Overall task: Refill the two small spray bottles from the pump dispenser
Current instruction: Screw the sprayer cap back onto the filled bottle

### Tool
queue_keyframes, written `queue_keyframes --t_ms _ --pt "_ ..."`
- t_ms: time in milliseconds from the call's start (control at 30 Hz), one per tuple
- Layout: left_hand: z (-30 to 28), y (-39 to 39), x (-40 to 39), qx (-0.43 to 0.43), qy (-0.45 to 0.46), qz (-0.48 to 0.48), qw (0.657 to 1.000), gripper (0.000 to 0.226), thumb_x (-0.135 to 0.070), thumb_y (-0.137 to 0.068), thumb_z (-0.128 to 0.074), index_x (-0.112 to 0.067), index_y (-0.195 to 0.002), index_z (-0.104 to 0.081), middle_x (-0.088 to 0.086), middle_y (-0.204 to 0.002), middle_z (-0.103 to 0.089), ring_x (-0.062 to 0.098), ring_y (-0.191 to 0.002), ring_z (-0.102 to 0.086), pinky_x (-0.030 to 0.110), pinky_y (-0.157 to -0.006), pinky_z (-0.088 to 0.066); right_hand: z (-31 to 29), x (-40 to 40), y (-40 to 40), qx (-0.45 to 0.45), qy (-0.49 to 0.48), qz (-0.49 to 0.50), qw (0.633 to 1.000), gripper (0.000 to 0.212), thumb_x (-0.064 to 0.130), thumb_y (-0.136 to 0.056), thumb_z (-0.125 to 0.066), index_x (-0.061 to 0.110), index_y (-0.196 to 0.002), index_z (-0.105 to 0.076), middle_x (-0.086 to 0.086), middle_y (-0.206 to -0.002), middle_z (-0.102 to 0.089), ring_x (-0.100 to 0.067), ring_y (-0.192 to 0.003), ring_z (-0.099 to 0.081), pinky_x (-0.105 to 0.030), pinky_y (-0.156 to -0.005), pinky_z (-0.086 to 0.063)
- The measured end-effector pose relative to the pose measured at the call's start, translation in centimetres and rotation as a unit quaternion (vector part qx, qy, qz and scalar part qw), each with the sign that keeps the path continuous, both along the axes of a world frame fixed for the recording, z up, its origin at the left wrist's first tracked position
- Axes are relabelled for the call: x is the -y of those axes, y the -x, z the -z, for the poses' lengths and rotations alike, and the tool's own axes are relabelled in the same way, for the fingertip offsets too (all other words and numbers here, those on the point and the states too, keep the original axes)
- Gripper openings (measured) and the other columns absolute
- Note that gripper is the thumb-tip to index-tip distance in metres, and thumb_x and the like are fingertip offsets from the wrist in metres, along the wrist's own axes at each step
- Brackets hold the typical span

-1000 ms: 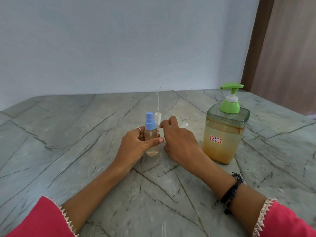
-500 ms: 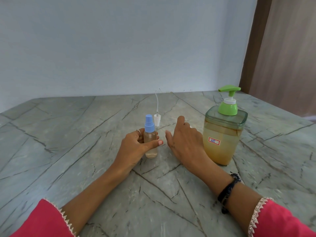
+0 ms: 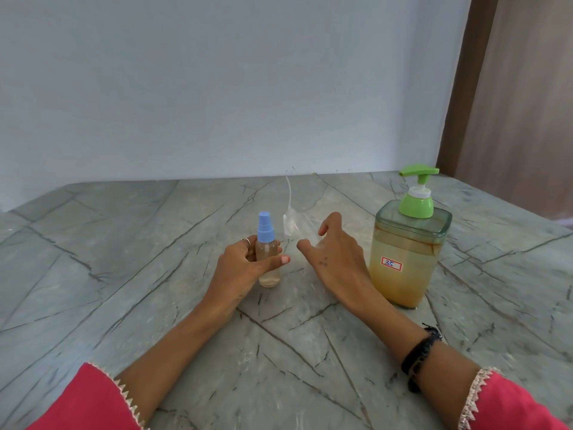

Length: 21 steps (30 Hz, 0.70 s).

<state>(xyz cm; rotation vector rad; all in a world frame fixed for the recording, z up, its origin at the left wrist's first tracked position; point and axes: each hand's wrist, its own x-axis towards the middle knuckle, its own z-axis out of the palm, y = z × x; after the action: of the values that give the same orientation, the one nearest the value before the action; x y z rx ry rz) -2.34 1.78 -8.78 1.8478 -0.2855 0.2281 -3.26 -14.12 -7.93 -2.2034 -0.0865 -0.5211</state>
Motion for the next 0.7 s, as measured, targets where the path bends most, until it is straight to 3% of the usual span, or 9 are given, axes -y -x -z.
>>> queue_keyframes --t_ms 167,267,367,567,700 --pt "-0.1 -1.2 -0.9 0.001 -0.013 -0.044 0.999 0.040 -0.031 -0.074 -0.074 -0.021 -0.110 -0.060 -0.011 -0.096 -0.064 0.003 -0.091 -0.060 0.009 -0.068 -0.039 -0.1 -0.5 -0.3 -0.006 -0.119 -0.014 0.993 0.036 0.029 -0.087 -0.062 0.017 -0.106 -0.033 0.000 -0.079 -0.050 -0.010 -0.066 -0.049 -0.025 -0.059 -0.042" --pt "0.1 -2.3 -1.4 0.022 -0.055 -0.094 0.994 0.046 -0.041 -0.069 -0.074 -0.015 -0.106 -0.062 0.002 -0.100 -0.063 0.013 -0.091 -0.059 0.014 -0.066 -0.039 0.2 -0.5 -0.5 -0.014 -0.179 -0.022 0.984 0.040 0.028 -0.086 -0.064 0.018 -0.110 -0.034 0.001 -0.083 -0.051 -0.017 -0.077 -0.058 -0.023 -0.060 -0.044" --pt "0.1 -2.8 -1.7 0.031 -0.096 -0.140 0.985 0.061 -0.046 -0.067 -0.075 -0.015 -0.118 -0.058 0.009 -0.111 -0.054 0.017 -0.089 -0.056 0.016 -0.063 -0.037 0.6 -0.5 -0.8 -0.019 -0.216 -0.027 0.976 0.044 0.026 -0.085 -0.066 0.020 -0.115 -0.034 -0.005 -0.097 -0.056 -0.023 -0.089 -0.063 -0.016 -0.054 -0.041" --pt "-0.3 -3.0 -1.7 0.046 -0.132 -0.169 0.976 0.061 -0.037 -0.073 -0.074 -0.012 -0.124 -0.050 -0.004 -0.106 -0.050 0.015 -0.091 -0.050 0.025 -0.075 -0.037 0.9 -0.6 -1.3 -0.058 -0.207 -0.042 0.976 0.055 0.025 -0.082 -0.068 0.022 -0.129 -0.040 -0.004 -0.111 -0.052 -0.021 -0.099 -0.060 -0.017 -0.060 -0.043" --pt "-0.2 -3.7 -1.9 0.041 -0.125 -0.171 0.976 0.051 -0.033 -0.074 -0.075 -0.012 -0.116 -0.054 -0.003 -0.102 -0.054 0.017 -0.088 -0.054 0.030 -0.077 -0.044 1.1 -0.6 -1.4 -0.066 -0.179 -0.047 0.981 0.042 0.025 -0.084 -0.066 0.022 -0.122 -0.050 -0.001 -0.116 -0.047 -0.014 -0.098 -0.055 -0.011 -0.055 -0.042"
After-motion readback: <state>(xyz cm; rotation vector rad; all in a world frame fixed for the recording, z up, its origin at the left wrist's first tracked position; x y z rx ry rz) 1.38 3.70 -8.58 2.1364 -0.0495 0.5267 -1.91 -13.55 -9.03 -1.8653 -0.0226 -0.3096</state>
